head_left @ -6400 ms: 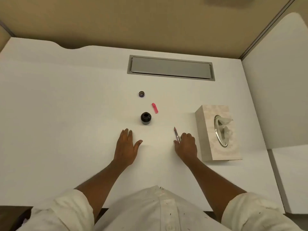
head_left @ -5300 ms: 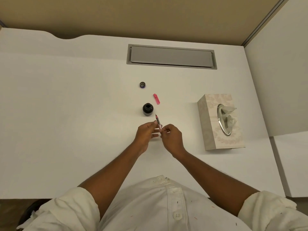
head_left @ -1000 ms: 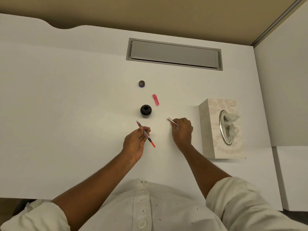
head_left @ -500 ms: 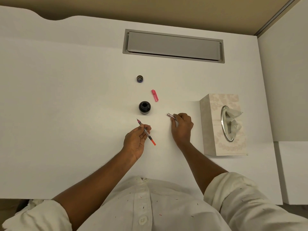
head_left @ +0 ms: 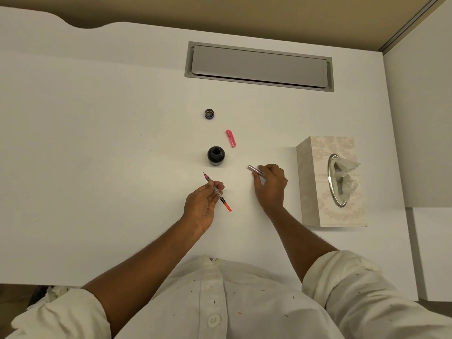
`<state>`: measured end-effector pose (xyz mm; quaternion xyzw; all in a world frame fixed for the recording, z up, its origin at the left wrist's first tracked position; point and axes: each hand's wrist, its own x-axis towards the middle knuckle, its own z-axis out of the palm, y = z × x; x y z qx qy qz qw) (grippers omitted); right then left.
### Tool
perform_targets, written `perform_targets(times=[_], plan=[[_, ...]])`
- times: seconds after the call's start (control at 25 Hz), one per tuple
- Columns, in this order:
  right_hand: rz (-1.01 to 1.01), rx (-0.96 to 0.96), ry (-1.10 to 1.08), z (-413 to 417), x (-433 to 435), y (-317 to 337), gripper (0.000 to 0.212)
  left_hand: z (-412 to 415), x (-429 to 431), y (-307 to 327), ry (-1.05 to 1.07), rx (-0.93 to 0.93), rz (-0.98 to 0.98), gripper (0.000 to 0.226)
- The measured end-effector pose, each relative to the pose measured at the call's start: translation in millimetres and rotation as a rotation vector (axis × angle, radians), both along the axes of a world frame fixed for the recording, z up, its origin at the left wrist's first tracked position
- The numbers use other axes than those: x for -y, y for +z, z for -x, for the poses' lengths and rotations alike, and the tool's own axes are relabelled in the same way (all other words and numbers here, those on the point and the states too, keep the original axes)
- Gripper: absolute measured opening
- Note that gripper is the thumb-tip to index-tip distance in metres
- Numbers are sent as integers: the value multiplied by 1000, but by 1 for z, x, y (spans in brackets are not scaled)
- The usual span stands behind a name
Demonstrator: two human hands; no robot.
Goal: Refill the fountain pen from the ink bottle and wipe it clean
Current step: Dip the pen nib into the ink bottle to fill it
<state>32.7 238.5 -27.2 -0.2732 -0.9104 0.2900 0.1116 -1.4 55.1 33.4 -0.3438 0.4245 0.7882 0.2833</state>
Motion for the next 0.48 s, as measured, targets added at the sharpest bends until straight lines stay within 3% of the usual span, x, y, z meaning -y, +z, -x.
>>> perform_targets(times=[0.48], plan=[[24, 0, 24, -2, -3, -1, 25, -1, -1, -4, -25, -4, -1, 17]])
